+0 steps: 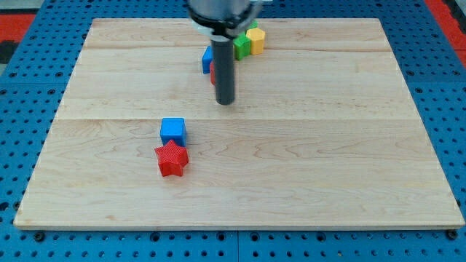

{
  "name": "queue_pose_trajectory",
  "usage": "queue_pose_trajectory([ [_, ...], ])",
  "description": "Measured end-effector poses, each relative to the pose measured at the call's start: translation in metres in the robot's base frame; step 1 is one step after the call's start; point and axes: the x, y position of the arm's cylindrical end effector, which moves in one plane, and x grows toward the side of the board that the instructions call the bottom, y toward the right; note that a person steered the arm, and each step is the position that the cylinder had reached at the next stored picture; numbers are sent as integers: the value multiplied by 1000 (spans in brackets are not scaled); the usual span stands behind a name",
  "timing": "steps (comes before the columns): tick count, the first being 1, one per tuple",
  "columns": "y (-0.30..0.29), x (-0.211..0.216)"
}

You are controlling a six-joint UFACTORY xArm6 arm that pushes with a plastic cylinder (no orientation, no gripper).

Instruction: Place the blue and red star to the center left

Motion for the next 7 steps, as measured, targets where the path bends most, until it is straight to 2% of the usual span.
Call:
queue_pose_trajectory([
  [1, 1, 46],
  [2, -41, 104],
  [3, -89, 138],
  [4, -113, 163],
  [6, -125, 29],
  [7, -110, 50],
])
